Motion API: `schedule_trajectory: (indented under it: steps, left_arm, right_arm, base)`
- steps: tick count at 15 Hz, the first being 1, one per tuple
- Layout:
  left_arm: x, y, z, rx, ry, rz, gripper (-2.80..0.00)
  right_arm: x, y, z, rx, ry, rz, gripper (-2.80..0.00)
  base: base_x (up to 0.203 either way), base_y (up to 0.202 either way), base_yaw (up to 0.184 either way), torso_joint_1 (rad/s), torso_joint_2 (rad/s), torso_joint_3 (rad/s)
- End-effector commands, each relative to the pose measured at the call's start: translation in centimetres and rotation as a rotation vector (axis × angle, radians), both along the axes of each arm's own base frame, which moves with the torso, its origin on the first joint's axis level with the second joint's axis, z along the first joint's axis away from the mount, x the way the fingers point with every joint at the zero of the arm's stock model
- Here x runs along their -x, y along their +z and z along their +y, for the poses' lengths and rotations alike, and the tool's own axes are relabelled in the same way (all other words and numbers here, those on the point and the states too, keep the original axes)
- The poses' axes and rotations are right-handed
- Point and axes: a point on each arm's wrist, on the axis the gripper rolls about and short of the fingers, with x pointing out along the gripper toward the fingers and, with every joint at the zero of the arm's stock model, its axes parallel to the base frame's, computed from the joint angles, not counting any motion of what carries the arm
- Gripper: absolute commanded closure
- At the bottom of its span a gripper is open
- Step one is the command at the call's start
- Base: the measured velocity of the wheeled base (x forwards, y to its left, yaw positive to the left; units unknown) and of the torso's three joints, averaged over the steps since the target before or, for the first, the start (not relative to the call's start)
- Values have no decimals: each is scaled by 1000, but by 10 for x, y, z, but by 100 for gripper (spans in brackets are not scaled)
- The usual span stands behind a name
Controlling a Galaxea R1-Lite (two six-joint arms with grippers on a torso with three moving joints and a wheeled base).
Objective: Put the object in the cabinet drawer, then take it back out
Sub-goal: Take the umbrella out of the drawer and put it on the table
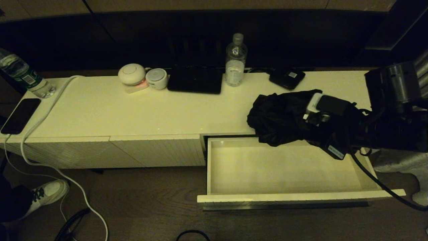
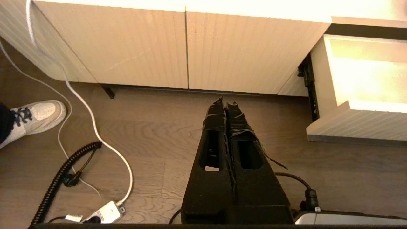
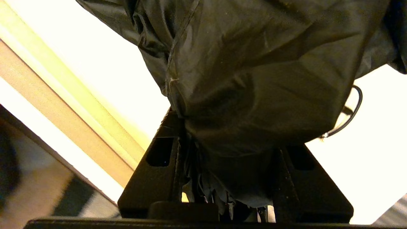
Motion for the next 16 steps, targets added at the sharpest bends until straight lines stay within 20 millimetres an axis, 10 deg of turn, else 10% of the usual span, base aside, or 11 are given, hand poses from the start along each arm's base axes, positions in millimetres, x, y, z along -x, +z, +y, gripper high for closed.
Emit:
schedule_trajectory:
  steps: [1,16]
  left_arm:
    - [0,0,0,1,1,-2,0]
    - [0,0,0,1,1,-2,0]
  right_arm:
    - [4,5,8,-20,25,-11,0]
    - [-111,-32,79,121,-11,-157,0]
  base:
    - [0,0,0,0,0,0]
    - [0,0,0,0,0,0]
